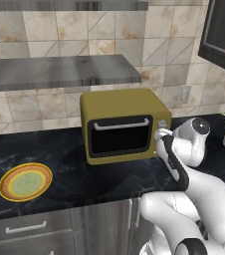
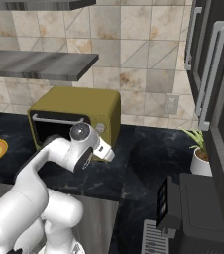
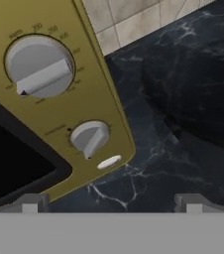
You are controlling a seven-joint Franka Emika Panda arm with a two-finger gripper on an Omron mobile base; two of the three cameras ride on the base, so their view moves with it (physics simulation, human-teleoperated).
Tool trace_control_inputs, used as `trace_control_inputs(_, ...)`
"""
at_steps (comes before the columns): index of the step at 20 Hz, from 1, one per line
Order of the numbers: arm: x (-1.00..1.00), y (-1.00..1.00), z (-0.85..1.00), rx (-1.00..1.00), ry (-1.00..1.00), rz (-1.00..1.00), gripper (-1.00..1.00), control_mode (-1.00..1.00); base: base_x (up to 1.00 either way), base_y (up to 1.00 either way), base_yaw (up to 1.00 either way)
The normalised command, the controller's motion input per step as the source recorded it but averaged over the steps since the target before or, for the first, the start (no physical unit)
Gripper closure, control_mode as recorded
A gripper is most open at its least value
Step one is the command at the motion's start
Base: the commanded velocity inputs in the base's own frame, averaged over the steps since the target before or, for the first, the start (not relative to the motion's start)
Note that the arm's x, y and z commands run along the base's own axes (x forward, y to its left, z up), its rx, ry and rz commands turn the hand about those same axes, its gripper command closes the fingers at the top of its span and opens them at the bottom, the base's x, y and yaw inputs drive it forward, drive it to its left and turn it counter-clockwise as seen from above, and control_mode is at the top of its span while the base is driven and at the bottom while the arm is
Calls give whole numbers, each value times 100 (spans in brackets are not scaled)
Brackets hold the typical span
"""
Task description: Pick up the bagel from the plate, place it on the toaster oven rack, close the door, and set the timer.
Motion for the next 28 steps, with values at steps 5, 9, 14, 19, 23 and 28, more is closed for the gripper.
trace_control_inputs(5, 6, 0, -10, 6, -7, -3, -100, -100, 0, 0, 0)
trace_control_inputs(9, 4, 0, 0, 9, -1, 0, -100, -100, 0, 0, 0)
trace_control_inputs(14, 6, 0, 2, 7, 0, 0, -100, -100, 0, 0, 0)
trace_control_inputs(19, 14, 0, 0, 6, 0, 0, -100, -100, 0, 0, 0)
trace_control_inputs(23, 22, 0, -4, 7, 0, 0, -100, -100, 0, 0, 0)
trace_control_inputs(28, 12, 0, -12, 6, 0, 0, -100, -100, 0, 0, 0)
